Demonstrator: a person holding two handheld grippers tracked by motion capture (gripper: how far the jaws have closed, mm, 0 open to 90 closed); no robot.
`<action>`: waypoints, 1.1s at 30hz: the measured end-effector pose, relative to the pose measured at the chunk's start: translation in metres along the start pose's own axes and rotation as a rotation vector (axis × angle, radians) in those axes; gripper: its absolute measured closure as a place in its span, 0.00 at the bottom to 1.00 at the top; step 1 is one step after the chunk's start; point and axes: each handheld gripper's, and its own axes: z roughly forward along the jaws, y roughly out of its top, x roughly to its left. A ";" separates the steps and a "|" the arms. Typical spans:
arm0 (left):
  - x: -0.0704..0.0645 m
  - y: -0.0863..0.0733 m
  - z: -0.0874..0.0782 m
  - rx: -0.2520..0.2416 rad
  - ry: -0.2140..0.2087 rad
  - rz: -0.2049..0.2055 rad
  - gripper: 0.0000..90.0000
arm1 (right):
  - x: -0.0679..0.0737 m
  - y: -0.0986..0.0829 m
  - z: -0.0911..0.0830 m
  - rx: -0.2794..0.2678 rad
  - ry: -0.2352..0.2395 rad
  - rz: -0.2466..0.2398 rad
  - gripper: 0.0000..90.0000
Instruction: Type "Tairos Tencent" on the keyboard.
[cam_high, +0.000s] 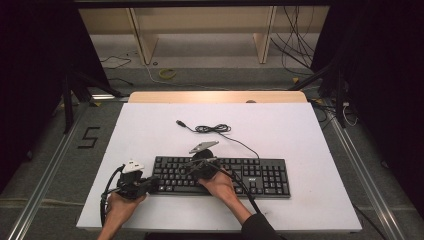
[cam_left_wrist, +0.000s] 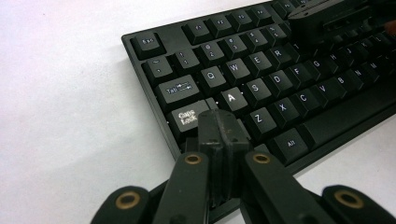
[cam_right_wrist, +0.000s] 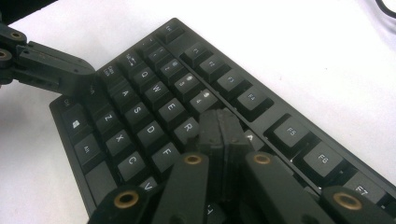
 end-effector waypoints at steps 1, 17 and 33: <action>0.000 0.000 0.000 0.000 0.001 0.000 0.99 | 0.000 0.000 0.000 0.001 0.002 0.002 1.00; -0.001 -0.001 0.003 0.019 0.008 0.011 0.99 | 0.001 -0.001 0.003 0.016 -0.008 -0.008 1.00; -0.002 -0.001 0.003 0.016 0.019 0.023 0.99 | 0.002 -0.002 0.002 0.014 -0.011 0.003 1.00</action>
